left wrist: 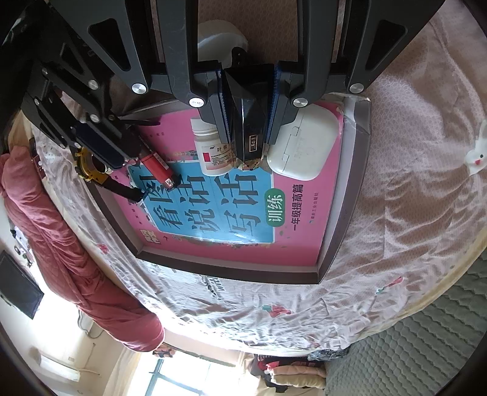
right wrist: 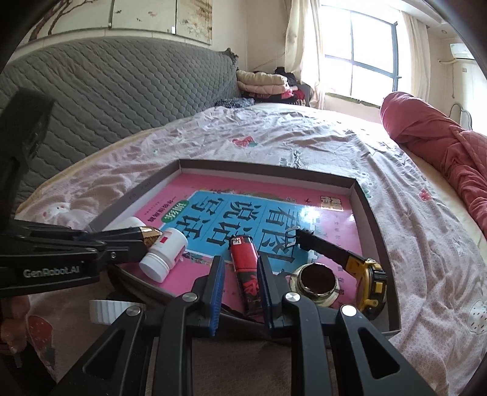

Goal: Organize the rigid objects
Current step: 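Open the right tool to release the red lighter while the left tool sets down the black case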

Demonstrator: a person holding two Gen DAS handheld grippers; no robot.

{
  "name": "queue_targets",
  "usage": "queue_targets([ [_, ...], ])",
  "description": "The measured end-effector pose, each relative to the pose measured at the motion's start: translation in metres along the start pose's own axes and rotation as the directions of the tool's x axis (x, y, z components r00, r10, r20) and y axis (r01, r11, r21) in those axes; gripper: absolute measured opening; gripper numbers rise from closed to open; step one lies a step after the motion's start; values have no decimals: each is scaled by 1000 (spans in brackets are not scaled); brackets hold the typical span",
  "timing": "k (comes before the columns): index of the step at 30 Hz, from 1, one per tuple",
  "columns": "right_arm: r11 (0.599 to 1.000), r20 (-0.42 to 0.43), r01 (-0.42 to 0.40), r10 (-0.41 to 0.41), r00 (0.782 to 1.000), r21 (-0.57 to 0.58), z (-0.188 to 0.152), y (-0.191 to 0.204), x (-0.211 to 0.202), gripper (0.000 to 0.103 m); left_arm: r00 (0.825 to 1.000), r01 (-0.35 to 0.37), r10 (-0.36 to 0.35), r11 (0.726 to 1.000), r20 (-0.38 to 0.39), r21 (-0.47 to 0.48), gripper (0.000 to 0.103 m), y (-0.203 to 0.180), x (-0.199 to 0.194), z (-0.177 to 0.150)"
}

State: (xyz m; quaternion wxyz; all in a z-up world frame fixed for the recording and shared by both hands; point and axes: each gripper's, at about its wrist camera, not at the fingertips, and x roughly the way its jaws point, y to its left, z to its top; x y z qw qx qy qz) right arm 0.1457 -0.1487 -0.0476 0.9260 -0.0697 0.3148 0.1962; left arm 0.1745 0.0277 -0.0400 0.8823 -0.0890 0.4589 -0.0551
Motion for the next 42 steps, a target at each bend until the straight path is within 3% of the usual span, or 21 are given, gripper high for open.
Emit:
queue_targets([
  [42, 1000, 18, 18, -18, 1000, 22, -2, -6, -7, 23, 1000, 18, -18, 1000, -15, -11, 23, -5, 2, 2],
])
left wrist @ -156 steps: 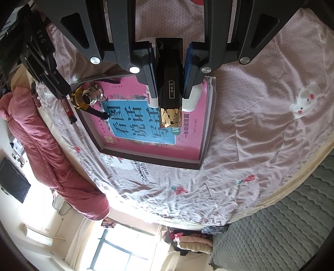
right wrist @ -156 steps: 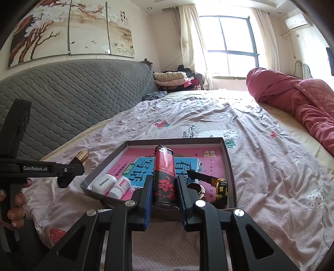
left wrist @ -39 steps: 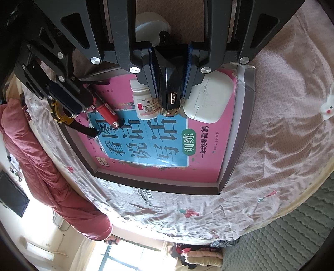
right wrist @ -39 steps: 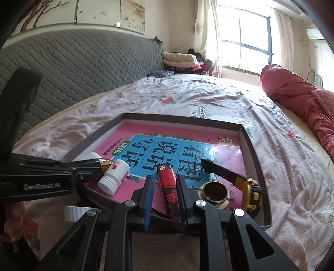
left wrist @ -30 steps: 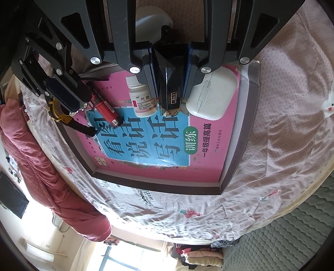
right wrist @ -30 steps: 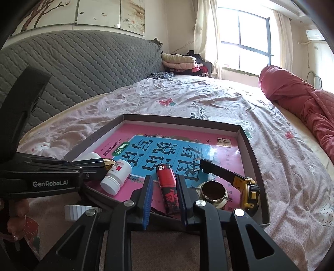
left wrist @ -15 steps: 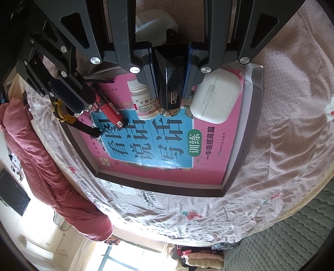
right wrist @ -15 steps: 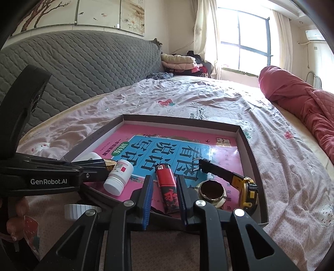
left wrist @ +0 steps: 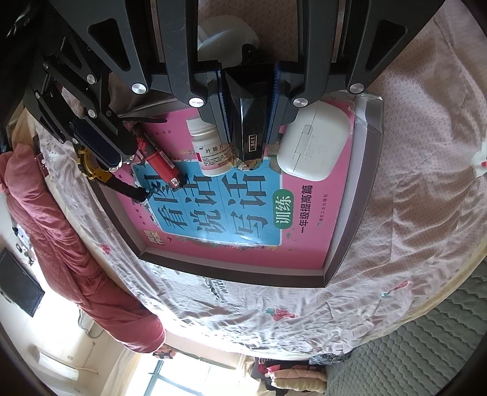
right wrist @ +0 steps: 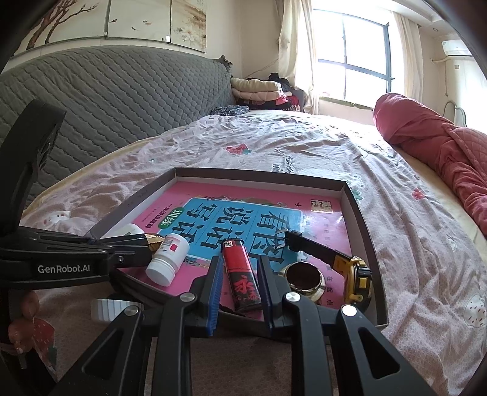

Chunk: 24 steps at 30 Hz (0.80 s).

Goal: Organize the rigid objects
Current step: 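Open the right tool to release the red lighter while the left tool sets down the black case, then open the left tool to release the black case and withdraw both tools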

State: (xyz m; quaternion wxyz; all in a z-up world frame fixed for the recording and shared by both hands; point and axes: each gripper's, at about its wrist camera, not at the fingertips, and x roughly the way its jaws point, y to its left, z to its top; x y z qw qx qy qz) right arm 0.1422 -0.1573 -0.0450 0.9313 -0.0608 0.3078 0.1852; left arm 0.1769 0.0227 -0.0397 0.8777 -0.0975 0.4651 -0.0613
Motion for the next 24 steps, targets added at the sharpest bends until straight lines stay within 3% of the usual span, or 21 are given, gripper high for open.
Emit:
queue_targets([
  [5, 1000, 0, 1, -1, 1000, 2, 0, 0, 0, 32, 1000, 0, 0, 1000, 2, -2, 23, 0, 0, 0],
  [13, 1000, -7, 6, -6, 1000, -2, -2, -1, 2, 32, 1000, -7, 7, 1000, 9, -6, 24, 2, -1, -1],
  [18, 1000, 2, 4, -4, 1000, -18, -1, 1, 1, 41, 1000, -4, 4, 1000, 12, -18, 25, 5, -1, 0],
  [24, 1000, 4, 2, -2, 1000, -25, -1, 3, 1, 42, 1000, 0, 0, 1000, 17, -19, 26, 6, -3, 0],
])
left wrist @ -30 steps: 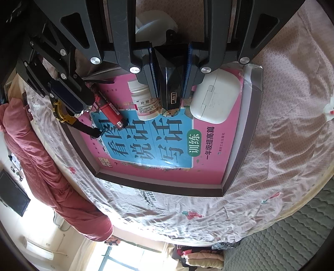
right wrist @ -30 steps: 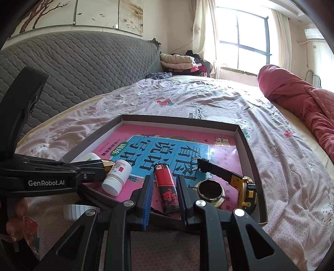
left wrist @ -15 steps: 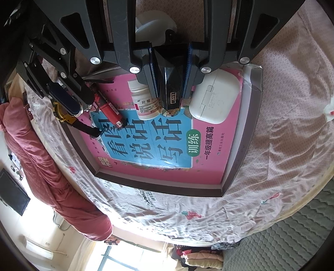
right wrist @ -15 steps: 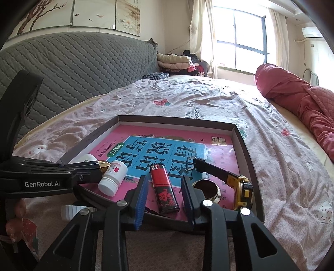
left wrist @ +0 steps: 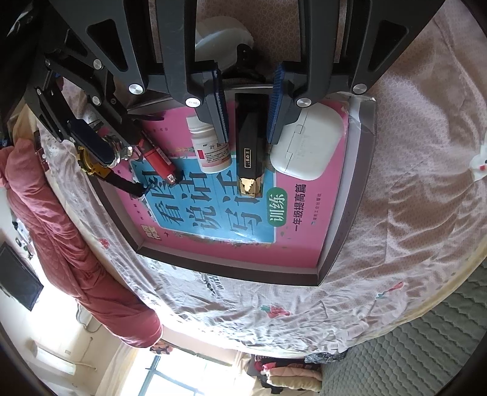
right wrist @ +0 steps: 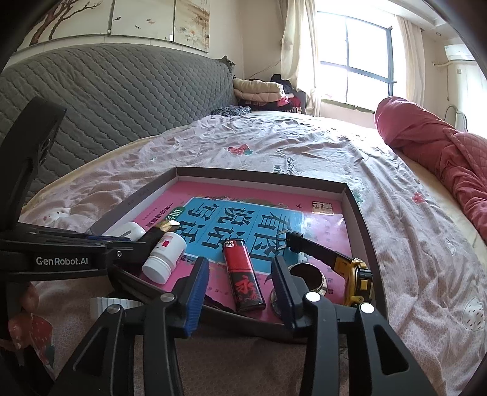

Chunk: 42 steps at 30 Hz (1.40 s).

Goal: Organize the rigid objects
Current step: 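Open the left tool to release the black case and withdraw both tools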

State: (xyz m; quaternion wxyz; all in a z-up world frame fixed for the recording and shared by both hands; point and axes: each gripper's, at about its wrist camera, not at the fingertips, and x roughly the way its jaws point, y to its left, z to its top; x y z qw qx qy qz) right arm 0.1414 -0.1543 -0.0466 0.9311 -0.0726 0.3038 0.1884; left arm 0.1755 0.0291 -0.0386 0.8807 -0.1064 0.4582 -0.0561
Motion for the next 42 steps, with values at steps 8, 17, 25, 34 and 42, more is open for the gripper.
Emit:
queue_targets([
  [8, 1000, 23, -4, 4, 1000, -13, 0, 2, -6, 45, 1000, 6, -6, 1000, 16, -1, 31, 0, -8, 1],
  [17, 999, 64, -21, 23, 998, -27, 2, 8, -18, 52, 1000, 5, -5, 1000, 27, 6, 39, -1, -19, 1],
  [25, 994, 64, -99, 102, 993, -51, -3, 23, -34, 53, 999, -3, 3, 1000, 44, -3, 41, 4, -31, 1],
  [34, 989, 35, -124, 127, 991, -75, -12, 45, -45, 55, 998, 1, -1, 1000, 60, 5, 41, 2, -47, -2],
  [42, 983, -13, -148, 147, 989, -105, -21, 66, -42, 56, 997, -1, 2, 1000, 76, -6, 41, 9, -61, -7],
])
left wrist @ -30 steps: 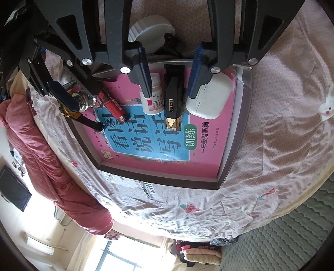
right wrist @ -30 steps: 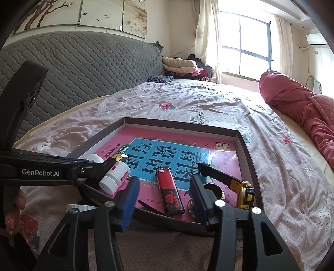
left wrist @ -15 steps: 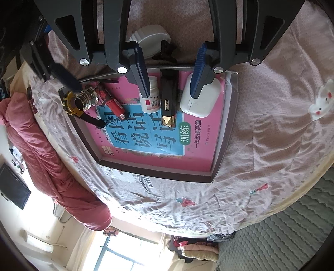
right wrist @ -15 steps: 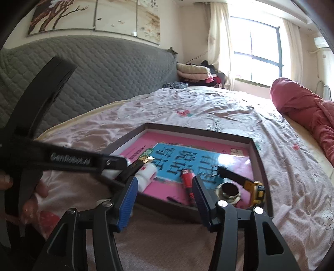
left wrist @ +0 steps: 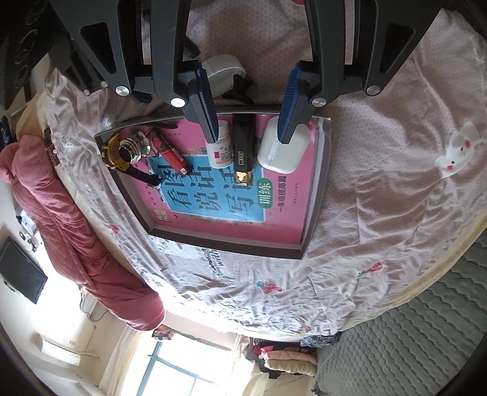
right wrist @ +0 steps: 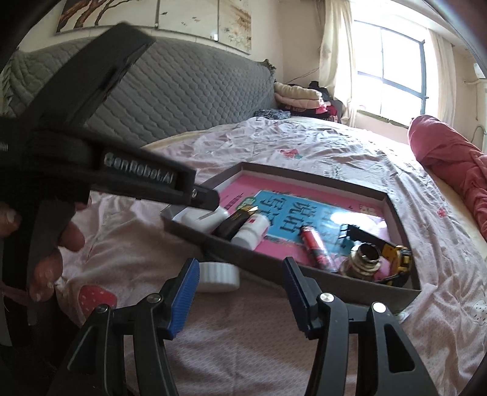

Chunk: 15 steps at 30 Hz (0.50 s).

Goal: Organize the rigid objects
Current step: 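Open the left tool to release the black case and withdraw both tools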

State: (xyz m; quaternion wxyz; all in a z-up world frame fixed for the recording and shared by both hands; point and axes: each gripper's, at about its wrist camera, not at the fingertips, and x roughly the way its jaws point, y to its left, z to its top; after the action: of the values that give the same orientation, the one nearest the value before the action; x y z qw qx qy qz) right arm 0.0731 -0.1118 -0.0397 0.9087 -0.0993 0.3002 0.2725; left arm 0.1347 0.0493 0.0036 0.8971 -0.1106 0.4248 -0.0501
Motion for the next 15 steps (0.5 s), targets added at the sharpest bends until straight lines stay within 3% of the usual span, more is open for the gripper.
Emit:
queue_targets([
  [15, 999, -76, -29, 30, 997, 21, -8, 9, 34, 56, 1000, 3, -3, 1000, -5, -17, 42, 10, 5, -3],
])
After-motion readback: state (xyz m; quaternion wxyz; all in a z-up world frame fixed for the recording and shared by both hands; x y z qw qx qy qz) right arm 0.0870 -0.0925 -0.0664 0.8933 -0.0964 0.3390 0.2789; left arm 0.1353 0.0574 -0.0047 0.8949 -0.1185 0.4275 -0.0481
